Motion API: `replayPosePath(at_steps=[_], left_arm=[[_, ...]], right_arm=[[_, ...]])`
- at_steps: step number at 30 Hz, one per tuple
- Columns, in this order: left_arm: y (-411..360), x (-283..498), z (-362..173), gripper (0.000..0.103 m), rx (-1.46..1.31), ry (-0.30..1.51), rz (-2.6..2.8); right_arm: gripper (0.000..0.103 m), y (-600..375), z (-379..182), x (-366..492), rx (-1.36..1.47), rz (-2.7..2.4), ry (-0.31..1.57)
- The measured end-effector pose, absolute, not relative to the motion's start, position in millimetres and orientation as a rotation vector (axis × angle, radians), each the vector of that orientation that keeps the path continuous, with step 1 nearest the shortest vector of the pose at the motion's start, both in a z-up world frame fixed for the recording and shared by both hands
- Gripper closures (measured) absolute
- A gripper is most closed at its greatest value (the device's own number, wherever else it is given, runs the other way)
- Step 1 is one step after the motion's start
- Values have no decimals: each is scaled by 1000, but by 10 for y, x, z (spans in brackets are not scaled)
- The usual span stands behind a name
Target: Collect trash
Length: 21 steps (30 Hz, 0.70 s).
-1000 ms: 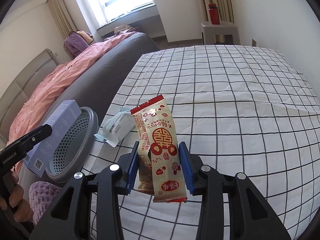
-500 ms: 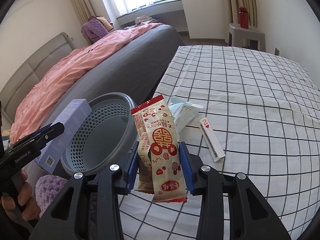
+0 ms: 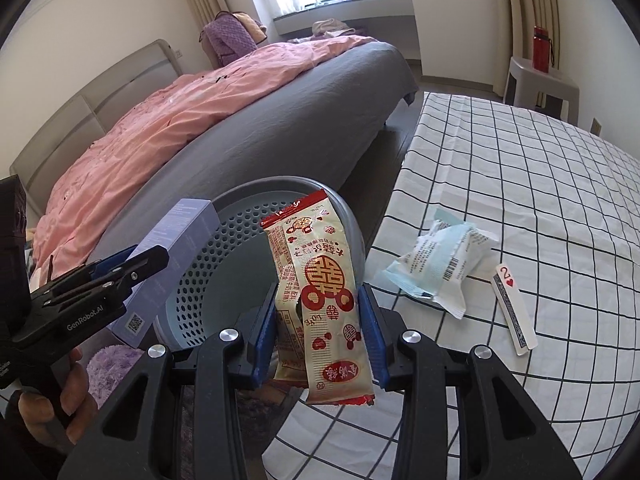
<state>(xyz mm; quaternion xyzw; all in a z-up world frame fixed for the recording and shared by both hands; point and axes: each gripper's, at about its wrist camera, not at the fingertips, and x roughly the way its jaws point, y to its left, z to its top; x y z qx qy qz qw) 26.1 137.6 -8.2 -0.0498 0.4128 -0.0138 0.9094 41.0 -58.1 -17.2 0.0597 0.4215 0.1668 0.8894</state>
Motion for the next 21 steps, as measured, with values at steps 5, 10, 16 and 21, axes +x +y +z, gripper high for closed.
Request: replayPosePath(at_steps=[5, 10, 16, 21], left_arm=[[1427, 375, -161, 59, -97, 870, -18], [1471, 491, -251, 59, -92, 883, -13], [1491, 591, -355, 59, -97, 901, -16], [1512, 630, -442, 59, -107, 916, -12]], right_arm=[[65, -438, -226, 527, 116, 369, 887], [65, -316, -309, 638, 109, 385, 908], [64, -219, -382, 742, 110, 399, 927], [64, -165, -434, 779, 106, 405, 941]])
